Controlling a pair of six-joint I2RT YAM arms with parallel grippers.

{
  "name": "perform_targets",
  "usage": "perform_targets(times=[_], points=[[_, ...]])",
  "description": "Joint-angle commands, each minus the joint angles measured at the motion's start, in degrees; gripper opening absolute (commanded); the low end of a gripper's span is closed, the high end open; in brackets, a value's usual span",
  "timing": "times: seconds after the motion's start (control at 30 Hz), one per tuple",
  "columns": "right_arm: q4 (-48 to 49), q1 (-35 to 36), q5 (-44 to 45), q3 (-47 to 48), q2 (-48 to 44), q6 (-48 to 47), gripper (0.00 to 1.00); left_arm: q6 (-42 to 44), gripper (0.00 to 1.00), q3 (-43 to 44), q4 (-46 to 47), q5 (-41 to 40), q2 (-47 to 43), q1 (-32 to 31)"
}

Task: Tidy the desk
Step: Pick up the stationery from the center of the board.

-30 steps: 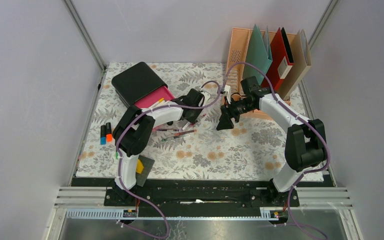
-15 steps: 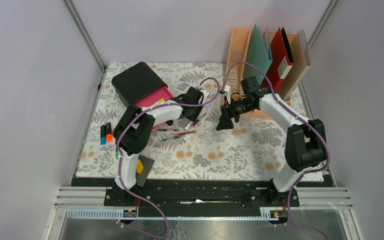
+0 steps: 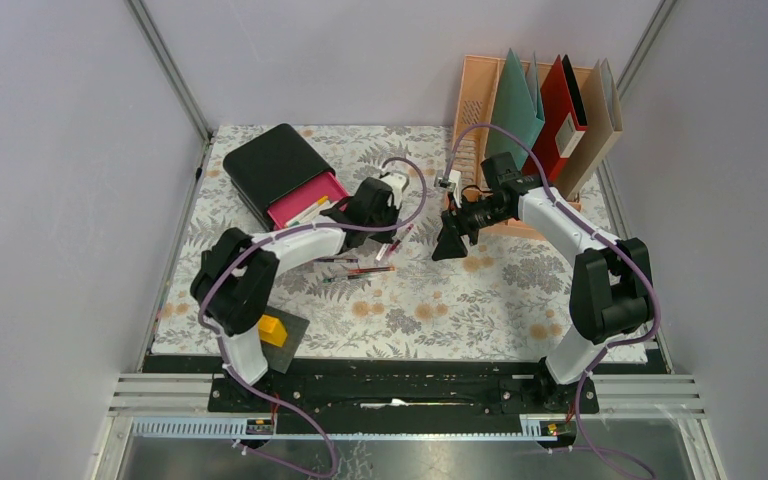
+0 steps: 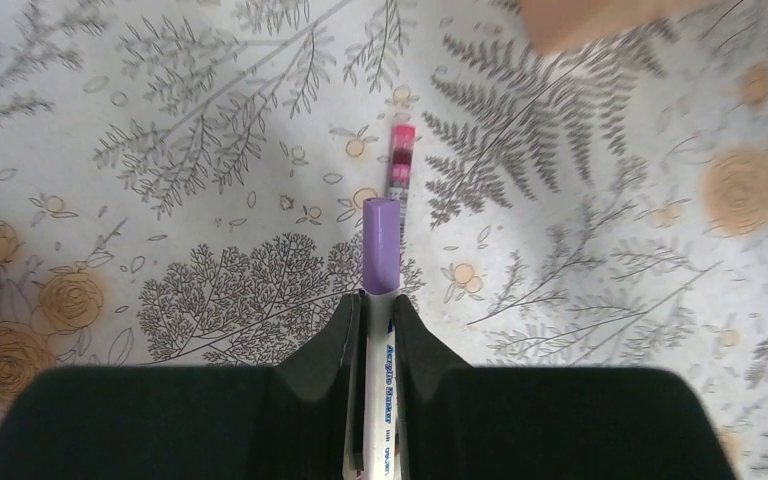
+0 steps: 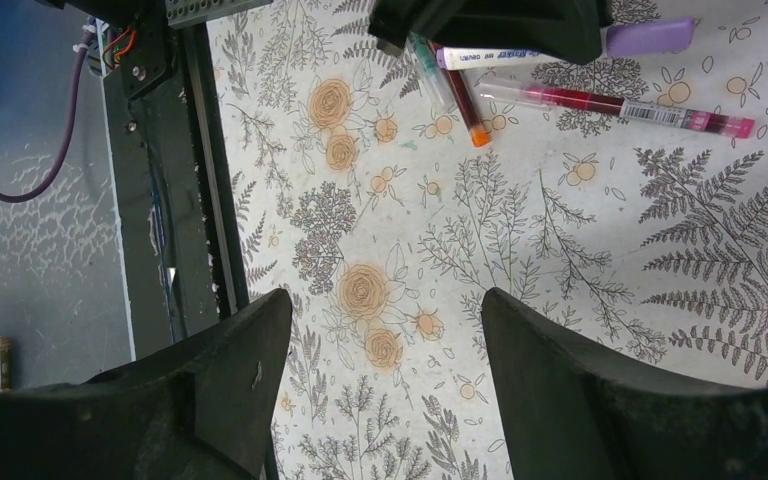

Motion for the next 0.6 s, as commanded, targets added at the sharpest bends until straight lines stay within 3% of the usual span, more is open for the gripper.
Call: perform_targets(times=[0.0,0.27,0.43,0.57], points=[[0.9,0.2,-2.1,2.1,-2.1,-0.8,0.77,-4.1,0.00,-3.1,9.1,2.7,-6.5,-0.1],[9.1,0.1,-4.8,-0.9,-2.0,7.4,0.78,-12.2,0.00,-11.5,19.6,8.5,-13.9,-0.1],[24.9,0.0,-8.7,-7.3,-2.1,22.1,0.79,-20.3,0.00,-18.1,30.5,11.1,-18.6,-0.1],[45.1,0.0,-12.6,-13.8,-1.5,40.7,0.78,-26.7,0.00,-23.5,38.7,10.9,-21.4,-0.1]])
